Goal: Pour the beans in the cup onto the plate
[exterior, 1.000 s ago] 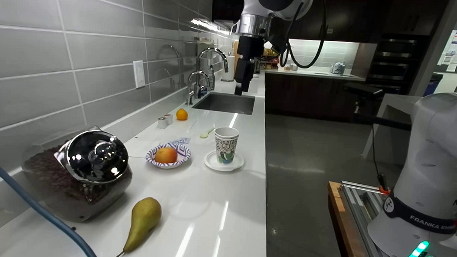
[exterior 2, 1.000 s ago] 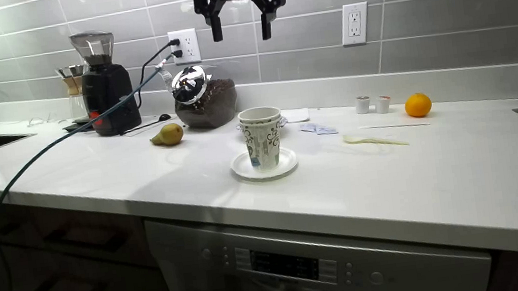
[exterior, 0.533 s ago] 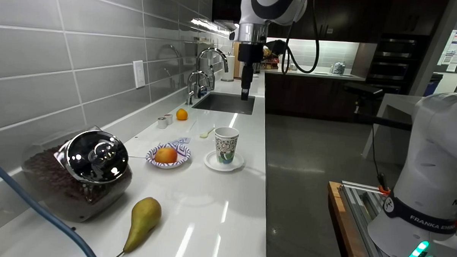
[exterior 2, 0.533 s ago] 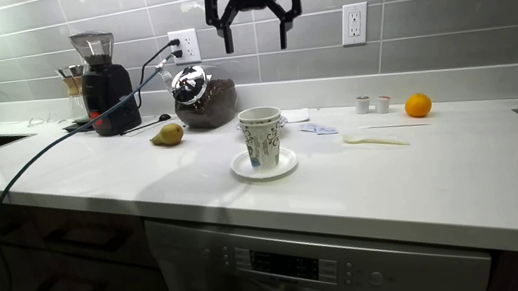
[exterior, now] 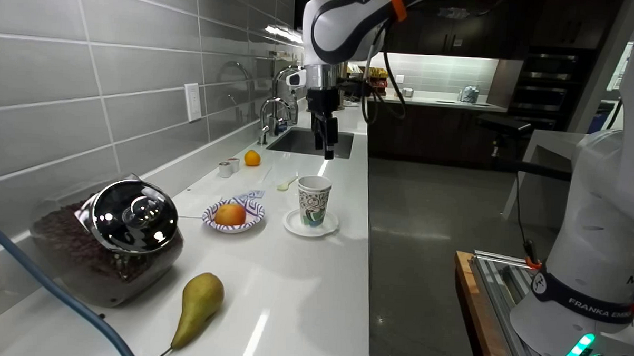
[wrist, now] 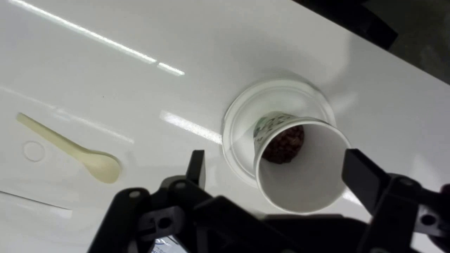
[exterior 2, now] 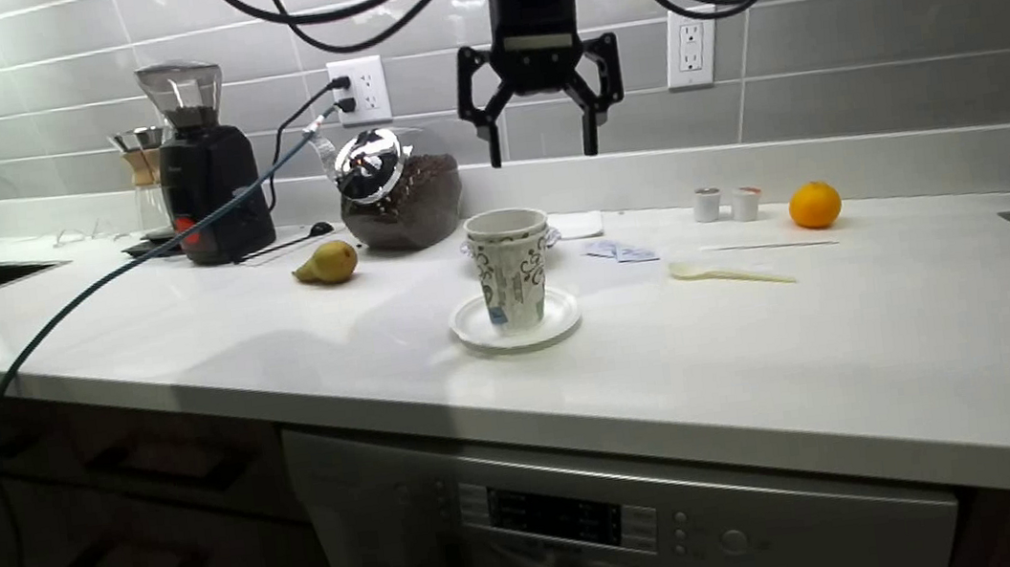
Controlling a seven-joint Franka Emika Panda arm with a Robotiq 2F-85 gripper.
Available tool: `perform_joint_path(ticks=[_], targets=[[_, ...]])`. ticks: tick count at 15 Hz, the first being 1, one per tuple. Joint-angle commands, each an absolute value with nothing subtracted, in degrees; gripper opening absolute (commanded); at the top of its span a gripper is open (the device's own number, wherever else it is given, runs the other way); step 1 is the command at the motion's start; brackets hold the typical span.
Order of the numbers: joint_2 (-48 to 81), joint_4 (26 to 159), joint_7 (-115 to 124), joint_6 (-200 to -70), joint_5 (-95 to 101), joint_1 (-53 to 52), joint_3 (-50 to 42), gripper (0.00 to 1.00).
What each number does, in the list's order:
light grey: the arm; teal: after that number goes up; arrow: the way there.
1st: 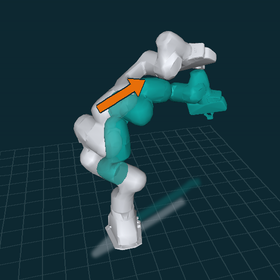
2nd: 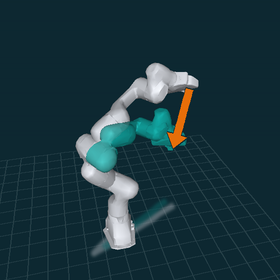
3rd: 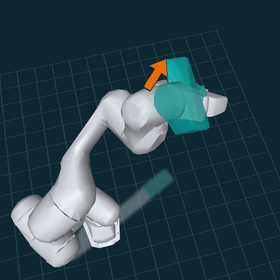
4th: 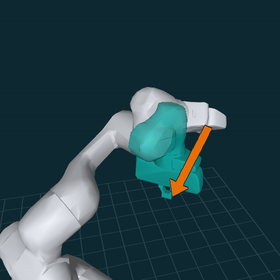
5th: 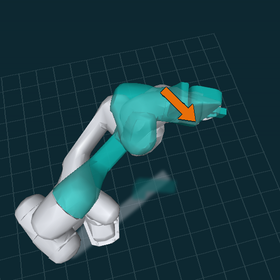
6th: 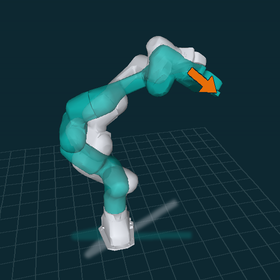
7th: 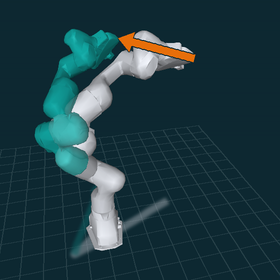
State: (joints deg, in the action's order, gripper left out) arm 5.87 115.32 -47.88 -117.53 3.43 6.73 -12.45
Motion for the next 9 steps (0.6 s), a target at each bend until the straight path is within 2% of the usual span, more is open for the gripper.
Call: perform_joint_path(ticks=[1,5,9], targets=[[7.30,114.30,-48.67,-117.54,4.39,8.42,-10.55,1.00],[9.35,112.52,-49.93,-117.58,5.01,8.69,-10.26,1.00],[11.99,114.33,-51.64,-126.74,11.14,8.19,-9.19,1.00]])
